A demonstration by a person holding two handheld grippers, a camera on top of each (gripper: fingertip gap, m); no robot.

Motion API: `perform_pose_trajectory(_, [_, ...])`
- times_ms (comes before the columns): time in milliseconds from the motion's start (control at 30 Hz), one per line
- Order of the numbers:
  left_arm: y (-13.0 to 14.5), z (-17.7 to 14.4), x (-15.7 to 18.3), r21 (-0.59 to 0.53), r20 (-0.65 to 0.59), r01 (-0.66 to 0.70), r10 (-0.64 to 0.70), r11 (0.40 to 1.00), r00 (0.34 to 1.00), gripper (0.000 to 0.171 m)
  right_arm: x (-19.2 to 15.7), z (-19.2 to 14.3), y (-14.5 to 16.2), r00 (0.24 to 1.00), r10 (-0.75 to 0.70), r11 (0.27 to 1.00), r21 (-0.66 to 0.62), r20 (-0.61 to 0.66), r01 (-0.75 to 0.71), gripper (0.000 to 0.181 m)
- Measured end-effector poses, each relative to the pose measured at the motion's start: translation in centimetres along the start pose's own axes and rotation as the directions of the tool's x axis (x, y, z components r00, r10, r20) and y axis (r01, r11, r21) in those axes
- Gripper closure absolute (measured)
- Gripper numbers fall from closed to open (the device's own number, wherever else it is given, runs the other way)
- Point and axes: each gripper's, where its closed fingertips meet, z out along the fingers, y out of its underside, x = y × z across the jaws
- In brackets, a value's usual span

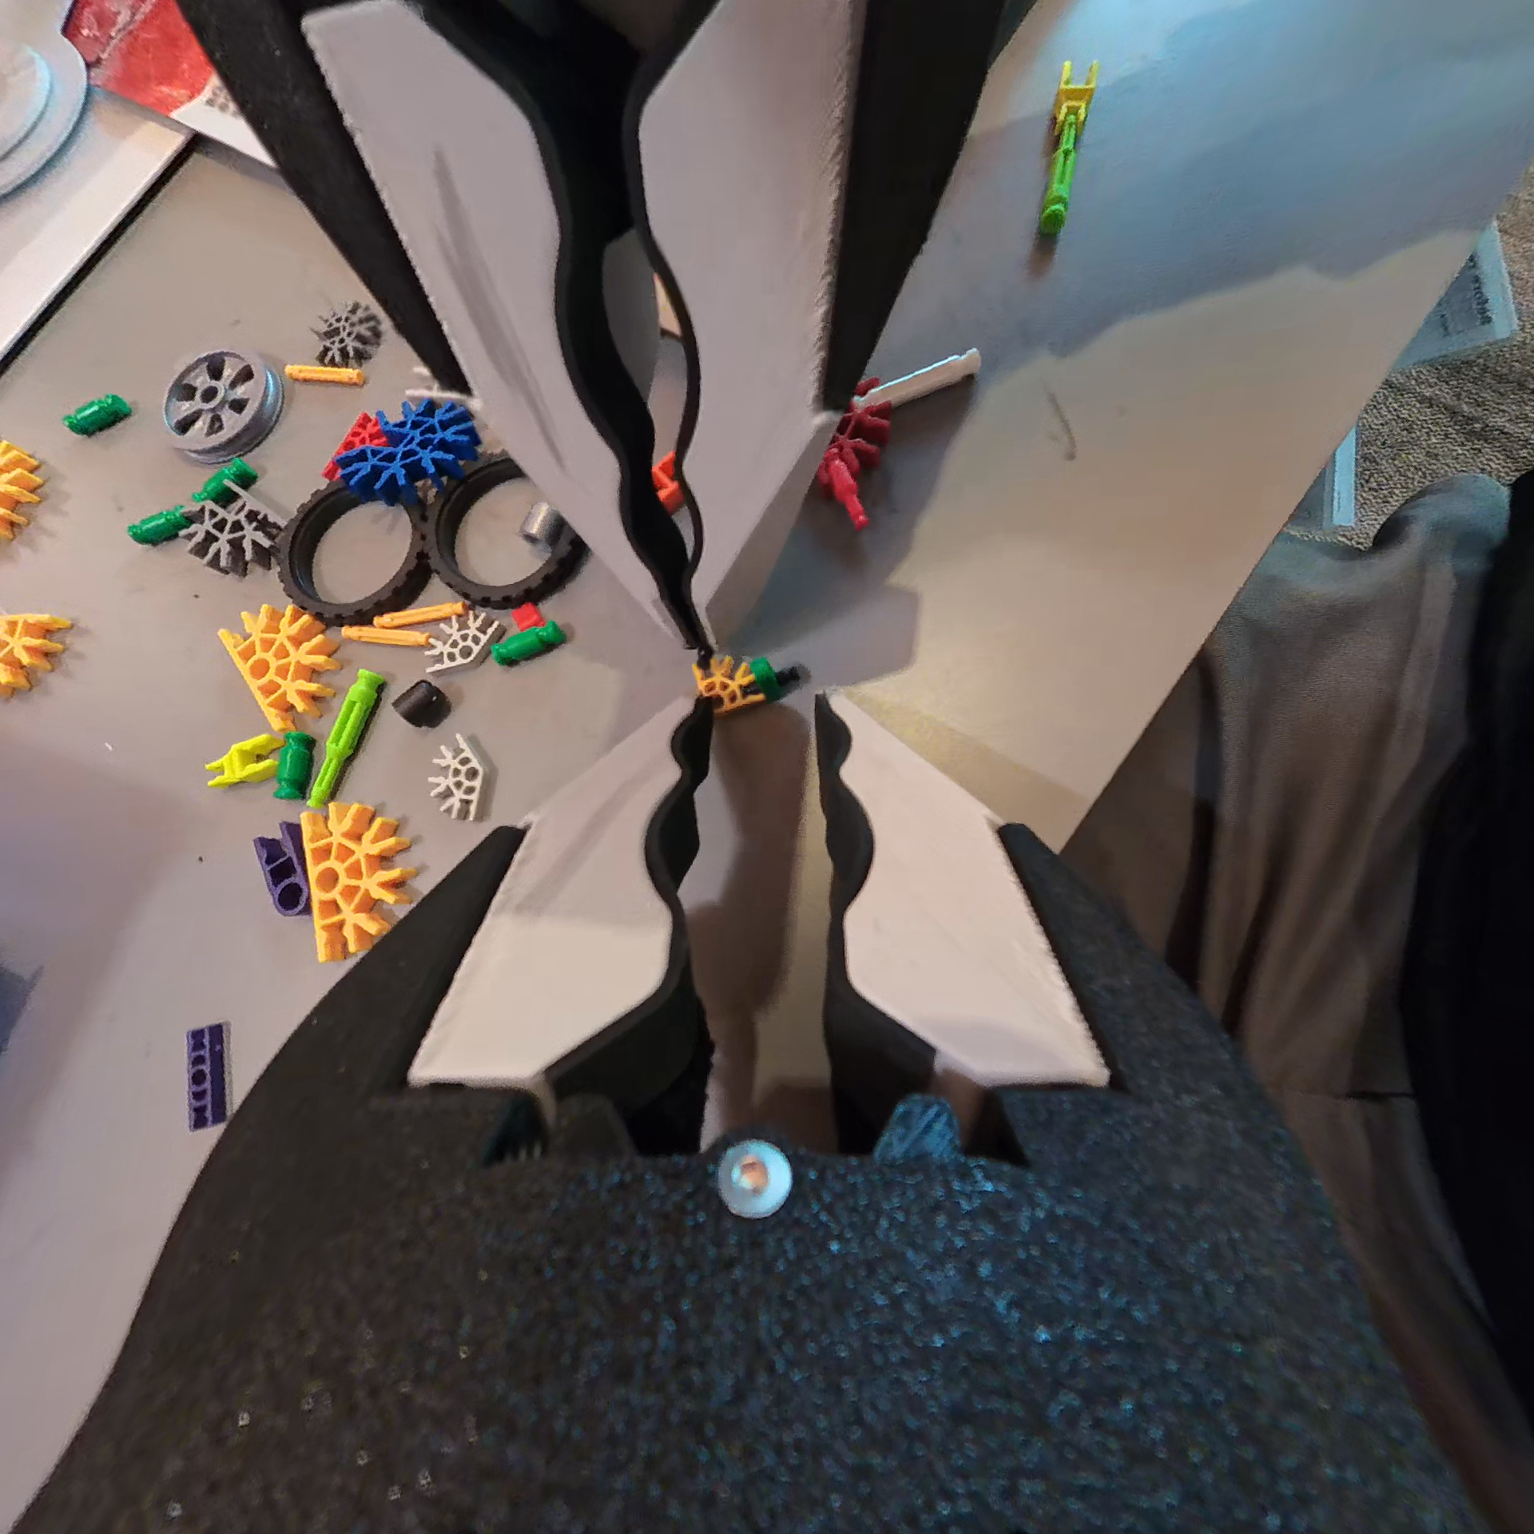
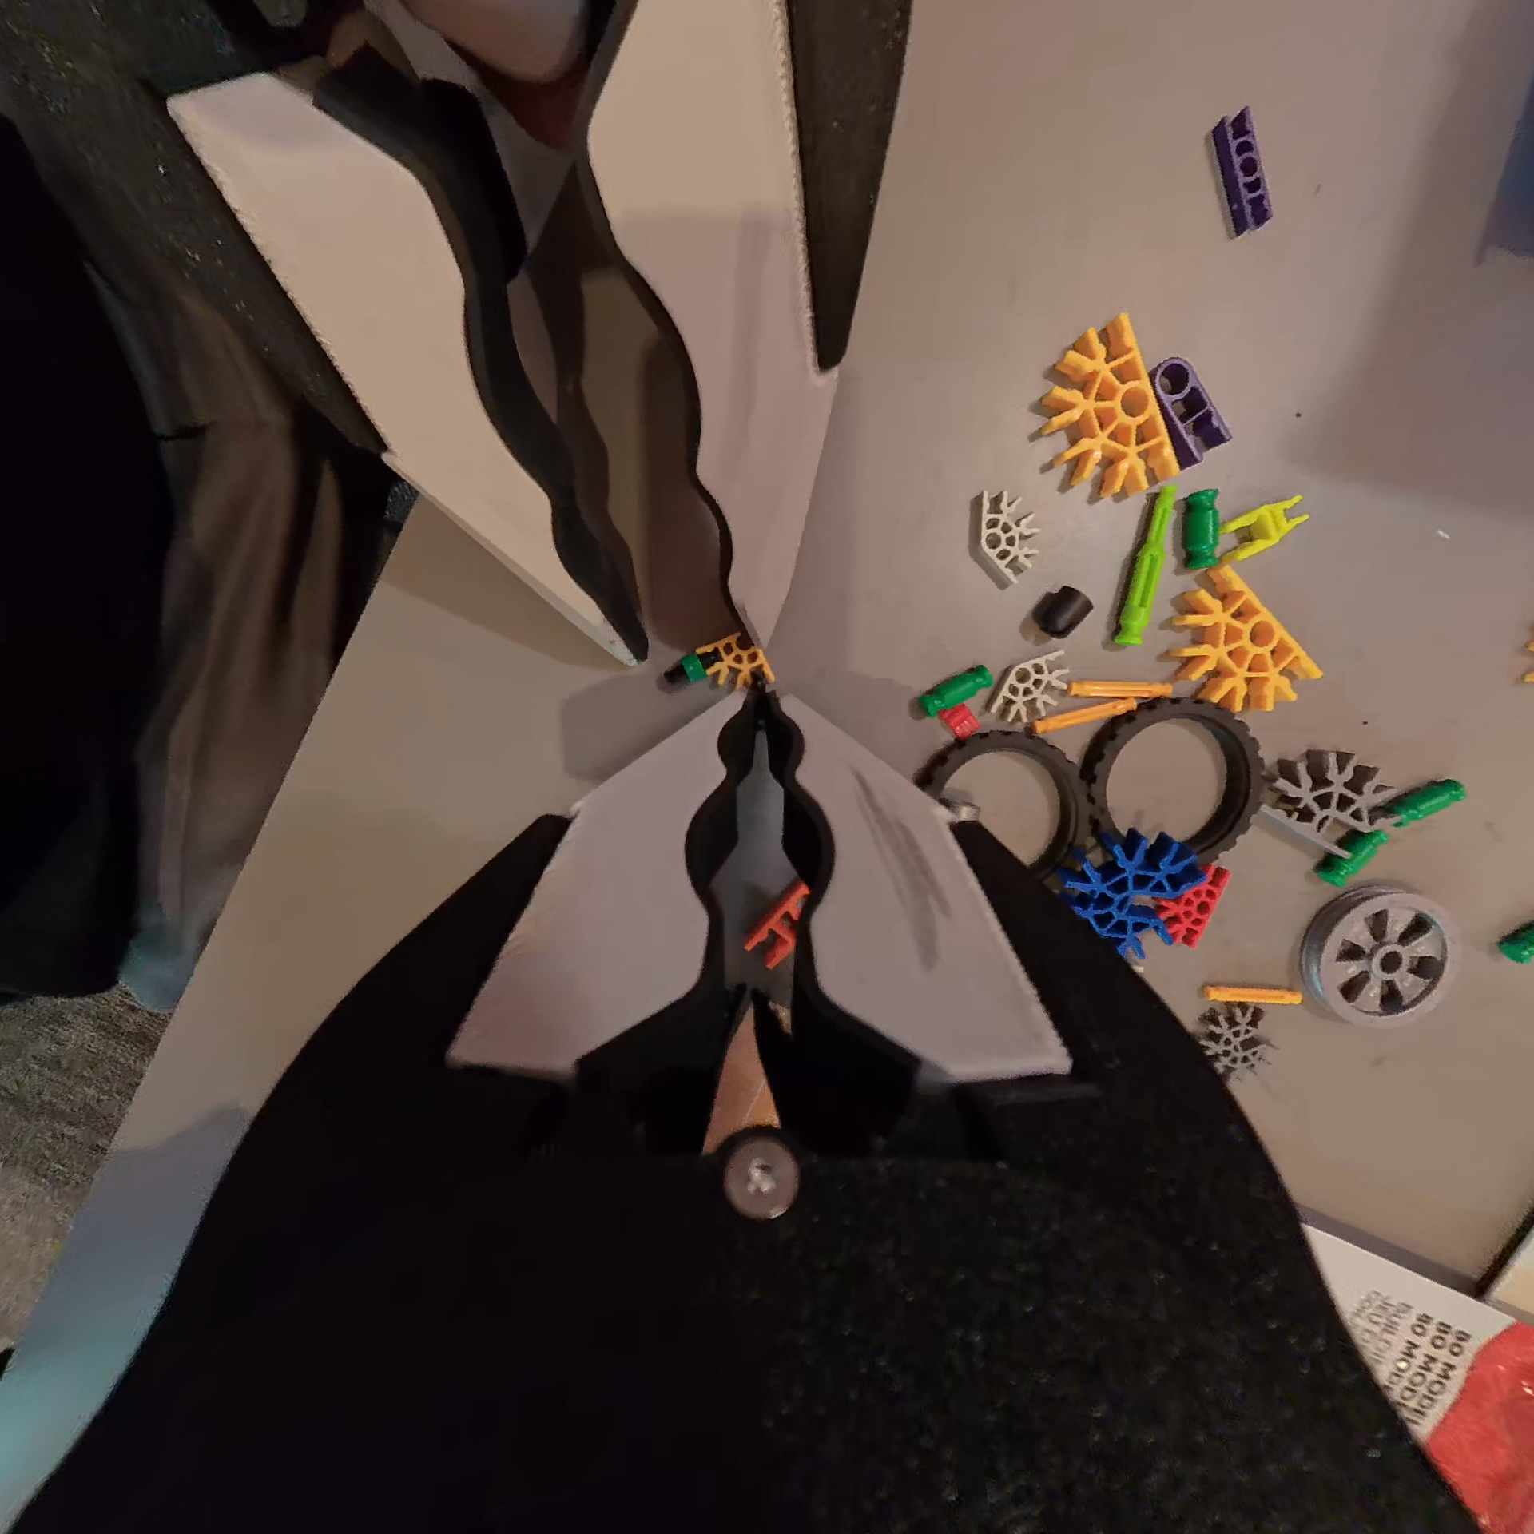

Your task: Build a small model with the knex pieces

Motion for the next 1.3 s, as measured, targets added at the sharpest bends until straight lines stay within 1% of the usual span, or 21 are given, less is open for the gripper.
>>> perform_pose_trajectory(133, [-0.06, 0.08, -0.09, 0.000, -0.001, -0.004, 0.004, 1.000, 1.000, 0.149, 0.09, 0.14, 0.21, 1.000, -0.028, 0.999, -0.030, 0.005, 0.028, 0.181])
perform_pose_trajectory(567, [-0.16, 0.20, -0.15, 0.004, -0.003, -0.004, 0.004, 1.000, 1.000, 0.150, -0.20, 0.35, 0.26, 0.998, -0.045, 0.998, -0.050, 0.033, 0.046, 0.181])
perform_pose_trajectory(700, [-0.16, 0.20, -0.16, 0.004, -0.003, -0.003, 0.003, 1.000, 1.000, 0.150, -0.24, 0.22, 0.45, 0.999, -0.031, 0.998, -0.055, 0.035, 0.033, 0.173])
perform_pose_trajectory(833, [-0.16, 0.21, -0.18, 0.004, -0.003, -0.002, 0.002, 1.000, 1.000, 0.149, -0.11, -0.14, 0.29, 0.999, -0.011, 0.999, -0.031, 0.036, 0.012, 0.172])
perform_pose_trajectory(967, [-0.16, 0.23, -0.19, 0.003, -0.001, -0.001, 0.001, 1.000, 1.000, 0.150, 0.18, -0.45, -0.18, 0.999, 0.027, 1.000, 0.007, 0.046, -0.027, 0.175])
perform_pose_trajectory(1033, [-0.17, 0.24, -0.20, 0.003, 0.000, -0.001, 0.001, 1.000, 1.000, 0.150, 0.37, -0.27, -0.02, 0.998, 0.032, 0.999, -0.002, 0.045, -0.032, 0.178])
perform_pose_trajectory(1300, [-0.17, 0.27, -0.26, 0.002, 0.001, 0.002, -0.002, 1.000, 1.000, 0.151, 0.05, 0.29, -0.05, 0.997, 0.020, 1.000, -0.017, 0.079, -0.018, 0.178])
